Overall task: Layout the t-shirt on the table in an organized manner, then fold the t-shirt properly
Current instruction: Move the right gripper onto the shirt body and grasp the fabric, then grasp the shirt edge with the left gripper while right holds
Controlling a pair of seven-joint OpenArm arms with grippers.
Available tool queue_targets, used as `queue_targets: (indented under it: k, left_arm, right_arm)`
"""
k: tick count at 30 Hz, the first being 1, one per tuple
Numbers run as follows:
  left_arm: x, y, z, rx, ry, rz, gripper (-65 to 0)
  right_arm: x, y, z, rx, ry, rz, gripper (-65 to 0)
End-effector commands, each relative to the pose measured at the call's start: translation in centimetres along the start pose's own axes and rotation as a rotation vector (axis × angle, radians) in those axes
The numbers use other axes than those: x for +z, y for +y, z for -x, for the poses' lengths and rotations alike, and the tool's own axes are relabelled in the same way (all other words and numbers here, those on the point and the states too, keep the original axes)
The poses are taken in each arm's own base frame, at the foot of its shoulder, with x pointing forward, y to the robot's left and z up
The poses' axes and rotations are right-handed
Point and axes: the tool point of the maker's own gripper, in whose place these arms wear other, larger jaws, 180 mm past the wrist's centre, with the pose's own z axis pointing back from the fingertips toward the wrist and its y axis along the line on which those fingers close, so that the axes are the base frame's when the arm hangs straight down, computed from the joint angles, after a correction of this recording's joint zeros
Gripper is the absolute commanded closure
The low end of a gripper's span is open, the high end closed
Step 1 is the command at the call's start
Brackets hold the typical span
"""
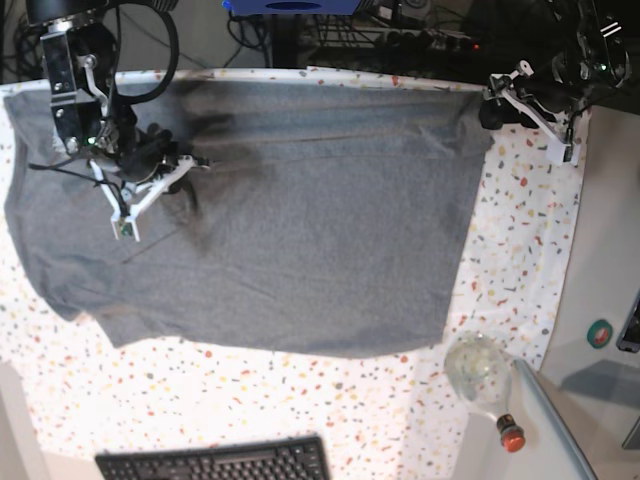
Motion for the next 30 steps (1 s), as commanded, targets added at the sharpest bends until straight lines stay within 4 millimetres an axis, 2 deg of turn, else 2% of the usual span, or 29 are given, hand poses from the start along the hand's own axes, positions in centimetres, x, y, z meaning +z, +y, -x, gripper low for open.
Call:
queue_targets:
  k: [1, 14, 15, 18, 20, 22, 25, 30]
  left_arm:
    - [0.4, -0.1, -1.2, -0.015, -0.04, 0.005, -43.3]
    - [0.2, -0.8, -1.2, -0.003, -0.048, 0.017, -42.6]
    - [0.4, -0.9, -1.5, -0.011, -0.058, 0.018, -39.8]
    - [0.6, -1.2, -2.0, -0.018, -0.071, 0.022, -24.2]
    - [0.3, -1.2, -2.3, -0.013, -0.075, 0.024, -16.0]
    - [0.0, -1.3, -2.2, 0.001, -0.072, 0.028, -10.0]
    - [-0.3, -1.2, -1.8, 0.014, -0.062, 0.029, -6.9]
    - [0.0, -1.0, -1.7, 0.016, -0.065, 0.022, -7.4]
  right_arm:
    - [0.3, 0.0, -1.1, 0.004, -0.034, -0.007, 0.0]
    - [0.2, 0.0, -1.2, 0.005, -0.034, -0.006, 0.0]
    - [0.2, 0.0, -1.1, 0.005, -0.033, -0.006, 0.0]
    - [0.2, 0.1, -1.2, 0.006, -0.034, -0.007, 0.0]
    - [0.2, 0.2, -1.1, 0.008, -0.031, -0.009, 0.0]
    - [0.2, 0.2, -1.2, 0.01, -0.032, -0.01, 0.0]
    - [0.2, 0.2, -1.2, 0.01, -0.032, -0.01, 0.0]
    - [0.2, 0.2, -1.2, 0.009, -0.029, -0.009, 0.0]
